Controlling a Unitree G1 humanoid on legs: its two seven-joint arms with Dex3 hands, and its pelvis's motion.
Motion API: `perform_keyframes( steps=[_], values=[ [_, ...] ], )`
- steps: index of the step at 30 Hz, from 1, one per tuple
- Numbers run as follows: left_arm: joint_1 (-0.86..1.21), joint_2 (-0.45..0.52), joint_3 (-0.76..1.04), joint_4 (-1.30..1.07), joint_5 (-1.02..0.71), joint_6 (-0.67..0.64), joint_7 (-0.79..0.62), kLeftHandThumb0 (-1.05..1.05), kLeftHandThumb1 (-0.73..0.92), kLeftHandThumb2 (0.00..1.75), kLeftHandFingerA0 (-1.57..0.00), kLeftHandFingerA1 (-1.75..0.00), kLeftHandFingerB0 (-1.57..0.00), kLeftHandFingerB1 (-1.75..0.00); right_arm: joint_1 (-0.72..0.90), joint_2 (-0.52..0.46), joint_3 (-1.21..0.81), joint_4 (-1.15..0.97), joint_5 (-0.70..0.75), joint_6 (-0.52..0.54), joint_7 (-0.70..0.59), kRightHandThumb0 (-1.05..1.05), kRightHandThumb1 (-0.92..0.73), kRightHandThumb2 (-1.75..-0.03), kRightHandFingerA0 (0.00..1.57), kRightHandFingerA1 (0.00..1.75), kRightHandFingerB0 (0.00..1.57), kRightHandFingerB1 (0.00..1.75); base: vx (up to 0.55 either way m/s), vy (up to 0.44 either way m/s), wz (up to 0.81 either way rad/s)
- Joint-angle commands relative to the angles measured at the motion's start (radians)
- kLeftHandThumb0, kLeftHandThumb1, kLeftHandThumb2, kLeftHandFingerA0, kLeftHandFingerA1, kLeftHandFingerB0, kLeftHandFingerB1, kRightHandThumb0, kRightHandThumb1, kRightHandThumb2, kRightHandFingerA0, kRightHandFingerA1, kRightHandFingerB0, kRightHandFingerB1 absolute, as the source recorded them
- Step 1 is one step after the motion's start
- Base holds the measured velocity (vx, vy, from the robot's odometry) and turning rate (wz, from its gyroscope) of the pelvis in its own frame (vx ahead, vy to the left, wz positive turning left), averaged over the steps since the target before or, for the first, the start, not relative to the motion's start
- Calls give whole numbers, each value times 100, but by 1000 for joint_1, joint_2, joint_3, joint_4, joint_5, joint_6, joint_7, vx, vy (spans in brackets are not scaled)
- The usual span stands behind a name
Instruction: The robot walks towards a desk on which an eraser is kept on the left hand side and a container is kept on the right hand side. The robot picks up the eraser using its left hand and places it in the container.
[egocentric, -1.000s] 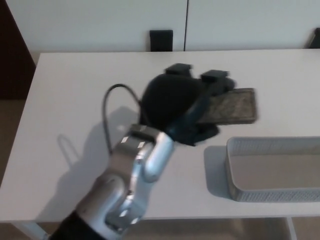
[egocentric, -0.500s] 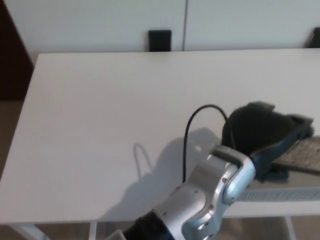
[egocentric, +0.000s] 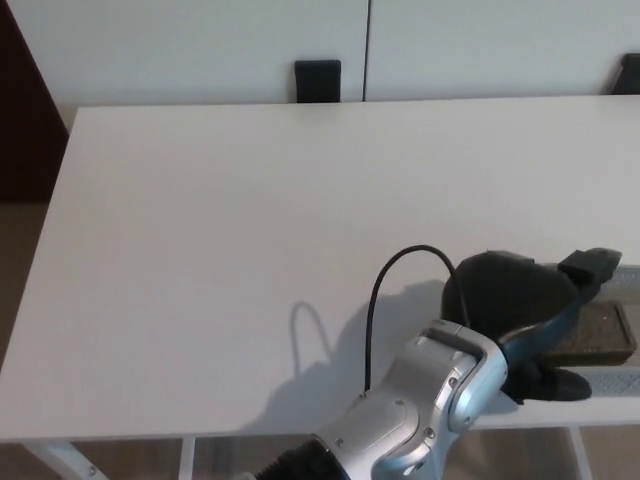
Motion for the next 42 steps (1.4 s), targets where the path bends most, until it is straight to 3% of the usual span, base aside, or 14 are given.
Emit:
perform_keyframes(
  steps=[1, 4, 5, 6, 9, 10, 13, 22, 31, 32, 35, 37, 38, 42],
  values=[
    [-78, -84, 2, -54, 9, 70, -69, -98, 79, 66, 0, 0, 0, 0, -2, -31, 9, -5, -14, 12, 6, -51, -55, -55, 49, 49, 44, 44, 0, 0, 0],
    [-62, -64, 1, -131, 3, 35, -58, -103, 66, 104, 0, 0, 0, -5, 3, -29, 12, -14, -6, 23, 10, -51, -55, -56, 50, 48, 44, 43, 0, 0, 0],
    [-54, -61, 5, -158, -8, 21, -57, -99, 80, 66, 0, 0, 0, 0, 4, -30, 13, -13, -6, 21, 10, -51, -55, -56, 51, 49, 44, 43, 0, 0, 0],
    [-51, -60, 10, -215, -13, 30, -84, -104, 66, 106, 0, 0, 0, -7, 3, -30, 13, -18, -7, 30, 6, -50, -55, -56, 50, 48, 45, 43, 0, 0, 0],
    [-51, -35, -6, -356, 33, 28, -99, -101, 84, 67, 0, 0, 0, 0, -5, -27, 16, -22, -9, 44, 6, -48, -55, -55, 50, 48, 45, 43, 0, 0, 0],
    [-50, -20, -8, -425, 46, 23, -119, -104, 70, 109, 0, 0, 0, -6, -10, -28, 18, -19, -12, 48, 4, -47, -55, -56, 49, 48, 44, 43, 0, 0, 0],
    [-43, 18, -2, -631, 88, 21, -184, -101, 86, 68, 0, 0, 0, 0, -17, -30, 23, -15, -16, 59, 5, -47, -55, -57, 49, 49, 44, 43, 0, 0, 0],
    [107, 204, 173, -1333, -65, 49, -499, -83, 59, 96, 0, -11, 0, -26, -13, -56, 64, 24, -52, 0, 16, -52, -58, -57, 55, 51, 51, 43, 0, 0, 0],
    [742, 676, 1031, -1410, -1488, -158, -825, -83, 72, 63, -32, -32, -36, -34, -18, -62, 71, 0, -62, 68, 5, -49, -43, -83, 48, 60, 38, 53, 0, 0, 0],
    [818, 693, 1156, -1383, -1622, -130, -924, -87, 63, 101, -31, -44, -31, -44, -23, -54, 73, 25, -63, 65, -5, -47, -56, -57, 51, 47, 48, 42, 0, 0, 0],
    [896, 730, 1297, -1312, -1729, -140, -1046, -90, 77, 64, -45, -35, -44, -35, -12, -51, 72, 4, -62, 78, -11, -45, -56, -56, 53, 50, 50, 44, 0, 0, 0],
    [959, 729, 1467, -1218, -1817, -156, -1165, -97, 68, 113, -52, -50, -30, -39, -7, -49, 74, 4, -61, 71, -10, -46, -56, -56, 53, 50, 50, 45, 0, 0, 0],
    [964, 722, 1518, -1162, -1854, -155, -1224, -99, 86, 67, -55, -37, -49, -35, -9, -53, 74, 24, -62, 56, -11, -46, -56, -56, 53, 49, 51, 44, 0, 0, 0],
    [956, 741, 1649, -1050, -1940, -59, -1300, -86, 79, 65, -63, -41, -57, -37, -3, -54, 71, 45, -59, 57, -14, -50, -43, -81, 45, 59, 39, 53, 0, 0, 0]
  ],
)
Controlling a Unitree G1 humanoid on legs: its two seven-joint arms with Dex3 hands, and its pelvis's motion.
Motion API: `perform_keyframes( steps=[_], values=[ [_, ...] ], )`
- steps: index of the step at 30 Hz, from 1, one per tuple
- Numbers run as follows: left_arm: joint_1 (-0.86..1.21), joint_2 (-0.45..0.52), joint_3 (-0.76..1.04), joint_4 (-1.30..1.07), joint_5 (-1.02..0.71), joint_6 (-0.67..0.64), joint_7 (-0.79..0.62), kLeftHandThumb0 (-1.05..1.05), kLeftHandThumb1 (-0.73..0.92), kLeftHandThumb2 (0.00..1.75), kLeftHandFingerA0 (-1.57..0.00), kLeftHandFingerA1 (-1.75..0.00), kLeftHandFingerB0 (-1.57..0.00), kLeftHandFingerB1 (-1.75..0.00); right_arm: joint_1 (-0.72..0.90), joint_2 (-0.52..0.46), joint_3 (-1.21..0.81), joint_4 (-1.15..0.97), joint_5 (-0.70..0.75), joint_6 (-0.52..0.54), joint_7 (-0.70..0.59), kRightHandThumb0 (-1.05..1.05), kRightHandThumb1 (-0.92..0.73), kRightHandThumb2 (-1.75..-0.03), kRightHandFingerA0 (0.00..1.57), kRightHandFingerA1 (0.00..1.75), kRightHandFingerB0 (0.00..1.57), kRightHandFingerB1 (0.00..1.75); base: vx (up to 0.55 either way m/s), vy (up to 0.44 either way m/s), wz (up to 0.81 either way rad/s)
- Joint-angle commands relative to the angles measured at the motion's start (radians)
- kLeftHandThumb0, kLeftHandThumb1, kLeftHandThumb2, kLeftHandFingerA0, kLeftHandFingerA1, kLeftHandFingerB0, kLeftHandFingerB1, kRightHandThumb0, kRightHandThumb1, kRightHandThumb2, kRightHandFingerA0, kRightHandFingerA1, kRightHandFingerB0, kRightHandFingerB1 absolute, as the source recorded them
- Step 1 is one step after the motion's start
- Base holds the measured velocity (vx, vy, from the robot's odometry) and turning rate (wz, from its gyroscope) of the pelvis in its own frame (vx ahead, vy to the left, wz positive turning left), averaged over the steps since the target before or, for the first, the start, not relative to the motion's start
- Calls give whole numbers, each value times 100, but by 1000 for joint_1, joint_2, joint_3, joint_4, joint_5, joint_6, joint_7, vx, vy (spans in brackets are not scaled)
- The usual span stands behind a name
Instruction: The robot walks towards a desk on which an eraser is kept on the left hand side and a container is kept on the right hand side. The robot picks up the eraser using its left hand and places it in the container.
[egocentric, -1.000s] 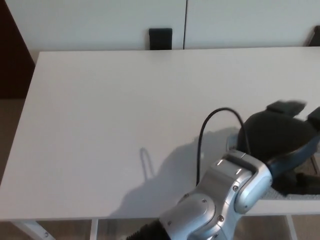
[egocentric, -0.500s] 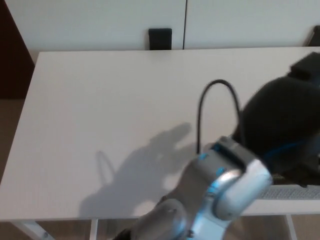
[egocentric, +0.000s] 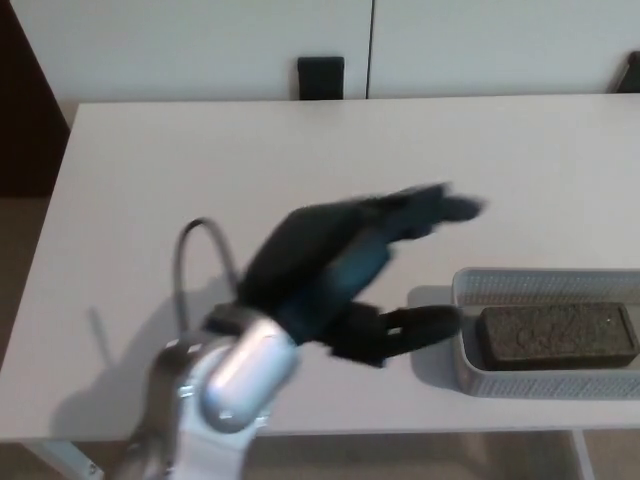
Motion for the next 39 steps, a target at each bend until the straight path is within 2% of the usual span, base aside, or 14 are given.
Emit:
perform_keyframes(
  steps=[1, 3, 5, 6, 8, 18, 19, 21, 24, 28, 31, 32, 34, 39],
  values=[
    [548, 362, 1234, -194, -1681, -70, -1031, -86, 79, 65, -63, -41, -57, -37, 18, -39, 21, 63, -50, 24, -17, -50, -43, -81, 45, 59, 39, 53, 0, 0, 0],
    [546, 371, 1249, -159, -1710, -25, -1062, -95, 69, 102, -58, -49, -57, -48, 24, -43, 22, 70, -53, 16, -23, -51, -43, -82, 48, 60, 41, 54, 0, 0, 0],
    [562, 388, 1260, -147, -1714, 4, -1094, -92, 85, 67, -66, -41, -64, -39, 25, -43, 29, 79, -63, 14, -33, -50, -43, -82, 48, 59, 41, 53, 0, 0, 0],
    [578, 406, 1274, -137, -1702, 34, -1124, -92, 65, 111, -71, -56, -58, -49, 22, -42, 31, 89, -65, 13, -36, -51, -43, -82, 47, 59, 41, 53, 0, 0, 0],
    [586, 437, 1272, -125, -1709, 92, -1177, -90, 81, 66, -75, -43, -70, -40, 19, -40, 28, 96, -57, 15, -31, -51, -43, -82, 46, 59, 40, 53, 0, 0, 0],
    [746, 377, 905, 4, -1834, 480, -1277, -89, 84, 67, -80, -44, -68, -40, 7, -40, 30, 104, -61, 10, -47, -49, -56, -57, 51, 48, 49, 42, 0, 0, 0],
    [757, 391, 888, -1, -1804, 464, -1277, -83, 63, 109, -83, -61, -59, -53, 6, -38, 32, 103, -62, 13, -50, -48, -56, -56, 52, 48, 50, 42, 0, 0, 0],
    [772, 413, 836, 29, -1754, 451, -1277, -85, 78, 64, -94, -53, -66, -43, 2, -38, 31, 108, -60, 11, -54, -47, -56, -56, 53, 48, 51, 43, 0, 0, 0],
    [762, 496, 736, 87, -1684, 371, -1277, -79, 64, 106, -73, -65, -36, -47, 13, -41, 26, 91, -51, 9, -47, -48, -56, -57, 52, 48, 49, 43, 0, 0, 0],
    [782, 533, 698, 224, -1462, 225, -1277, -79, 76, 64, -85, -51, -58, -41, 17, -37, 30, 96, -52, 1, -53, -45, -56, -56, 52, 48, 51, 43, 0, 0, 0],
    [758, 528, 649, 424, -1303, 97, -1277, -88, 70, 106, -89, -65, -44, -49, 11, -31, 32, 108, -51, 3, -57, -46, -56, -56, 52, 48, 51, 43, 0, 0, 0],
    [750, 526, 643, 454, -1290, 77, -1277, -82, 79, 64, -91, -52, -53, -38, 11, -31, 34, 109, -52, 1, -57, -46, -56, -56, 52, 49, 50, 43, 0, 0, 0],
    [701, 519, 622, 576, -1195, 11, -1277, -90, 71, 108, -90, -65, -42, -47, 9, -33, 31, 111, -48, 4, -55, -49, -56, -56, 51, 49, 49, 43, 0, 0, 0],
    [631, 481, 597, 654, -897, -49, -1054, -75, 66, 104, -57, -58, -38, -48, 10, -35, 35, 125, -52, -15, -63, -51, -42, -82, 48, 60, 41, 54, 0, 0, 0]
  ],
)
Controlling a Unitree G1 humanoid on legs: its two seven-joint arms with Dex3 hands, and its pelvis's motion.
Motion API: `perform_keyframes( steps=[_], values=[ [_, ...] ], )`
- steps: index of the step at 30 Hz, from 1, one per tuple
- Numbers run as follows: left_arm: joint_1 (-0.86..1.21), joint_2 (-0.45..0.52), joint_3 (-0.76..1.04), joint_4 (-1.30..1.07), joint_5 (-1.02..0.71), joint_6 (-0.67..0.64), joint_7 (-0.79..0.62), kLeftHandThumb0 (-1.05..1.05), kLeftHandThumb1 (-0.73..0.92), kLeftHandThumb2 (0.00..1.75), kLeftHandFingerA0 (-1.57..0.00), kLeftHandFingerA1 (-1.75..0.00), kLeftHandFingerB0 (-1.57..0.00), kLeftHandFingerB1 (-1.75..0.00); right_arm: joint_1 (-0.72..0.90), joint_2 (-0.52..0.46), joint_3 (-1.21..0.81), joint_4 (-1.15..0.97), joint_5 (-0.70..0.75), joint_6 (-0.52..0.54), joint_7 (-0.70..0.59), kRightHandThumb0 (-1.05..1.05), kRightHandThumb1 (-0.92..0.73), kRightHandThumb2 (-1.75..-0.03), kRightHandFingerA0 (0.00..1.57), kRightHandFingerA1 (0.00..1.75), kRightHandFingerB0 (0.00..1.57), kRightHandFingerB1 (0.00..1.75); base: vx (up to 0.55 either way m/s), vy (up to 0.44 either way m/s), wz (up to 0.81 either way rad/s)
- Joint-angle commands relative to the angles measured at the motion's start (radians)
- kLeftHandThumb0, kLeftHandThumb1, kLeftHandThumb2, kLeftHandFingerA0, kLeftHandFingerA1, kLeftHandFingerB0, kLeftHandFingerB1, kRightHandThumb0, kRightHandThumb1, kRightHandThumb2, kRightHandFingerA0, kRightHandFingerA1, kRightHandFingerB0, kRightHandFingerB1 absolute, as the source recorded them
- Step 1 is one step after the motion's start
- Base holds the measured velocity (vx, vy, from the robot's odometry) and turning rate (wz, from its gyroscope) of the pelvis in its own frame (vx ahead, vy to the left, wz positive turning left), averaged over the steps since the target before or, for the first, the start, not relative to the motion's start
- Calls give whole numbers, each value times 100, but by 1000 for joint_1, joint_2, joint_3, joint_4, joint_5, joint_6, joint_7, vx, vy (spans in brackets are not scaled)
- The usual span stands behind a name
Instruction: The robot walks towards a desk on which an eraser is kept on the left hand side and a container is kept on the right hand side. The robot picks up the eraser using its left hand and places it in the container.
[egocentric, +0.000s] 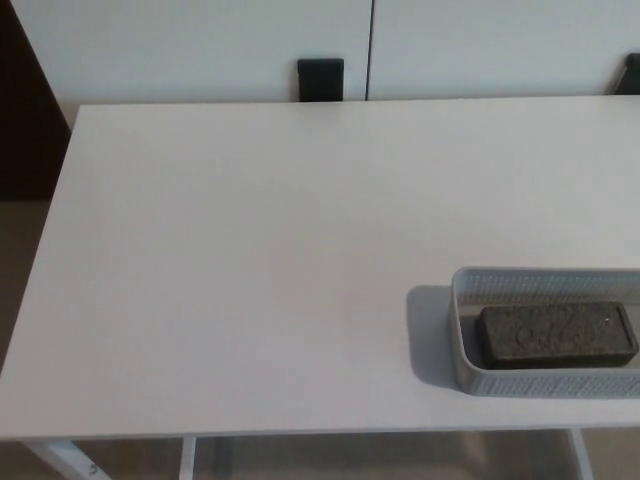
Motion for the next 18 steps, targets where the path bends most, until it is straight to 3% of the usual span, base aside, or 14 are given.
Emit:
perform_keyframes(
  steps=[1, 2, 3, 4, 5, 6, 8, 9, 10, 12, 13, 18],
  values=[
    [32, 149, 90, 426, -282, -130, -489, -75, 66, 104, -57, -58, -38, -48, 9, -34, 5, 84, -50, -18, -60, -51, -42, -82, 48, 60, 41, 54, 0, 0, 0],
    [37, 138, 83, 402, -255, -126, -425, -72, 61, 103, -52, -56, -38, -48, 9, -31, 4, 83, -50, -17, -63, -51, -42, -82, 47, 59, 41, 54, 0, 0, 0],
    [50, 98, 59, 354, -172, -129, -247, -81, 71, 63, -41, -38, -46, -35, 11, -27, 2, 80, -47, -14, -67, -50, -42, -81, 47, 60, 41, 54, 0, 0, 0],
    [48, 68, 38, 351, -111, -151, -135, -81, 71, 63, -41, -38, -46, -35, 12, -25, 1, 80, -45, -15, -70, -50, -42, -81, 47, 60, 41, 54, 0, 0, 0],
    [6, 41, -54, 409, 57, -264, 71, -82, 73, 63, -22, -37, -33, -33, 17, -23, -3, 74, -45, -22, -80, -50, -42, -81, 46, 60, 41, 54, 0, 0, 0],
    [-34, 30, -93, 470, 133, -314, 177, -81, 72, 62, -22, -37, -28, -34, 18, -18, -9, 76, -38, -29, -84, -49, -41, -81, 45, 60, 40, 55, 0, 0, 0],
    [-135, 31, -181, 639, 284, -371, 401, -82, 72, 62, -17, -42, -27, -32, 18, -11, -11, 78, -37, -42, -100, -48, -41, -81, 47, 60, 39, 54, 0, 0, 0],
    [-171, 32, -208, 707, 321, -373, 469, -83, 60, 96, -5, -47, -14, -44, 20, -11, -11, 77, -38, -44, -103, -47, -41, -81, 47, 60, 38, 54, 0, 0, 0],
    [-221, 28, -239, 801, 360, -371, 555, -82, 76, 64, -8, -39, -19, -31, 23, -13, -11, 72, -38, -43, -103, -44, -57, -57, 49, 47, 46, 43, 0, 0, 0],
    [-284, 19, -273, 925, 396, -380, 673, -84, 78, 64, -7, -40, -18, -34, 25, -17, -14, 64, -37, -42, -102, -43, -57, -57, 49, 47, 45, 43, 0, 0, 0],
    [-327, 7, -287, 1002, 410, -381, 747, -86, 62, 101, -2, -35, -12, -44, 23, -19, -19, 54, -32, -39, -100, -43, -57, -57, 49, 47, 45, 43, 0, 0, 0],
    [-386, -17, -310, 1086, 422, -360, 876, -91, 66, 104, -2, -26, -11, -39, -8, -19, -29, 50, -17, -26, -86, -45, -56, -56, 50, 47, 43, 42, 0, 0, 0]
  ],
)
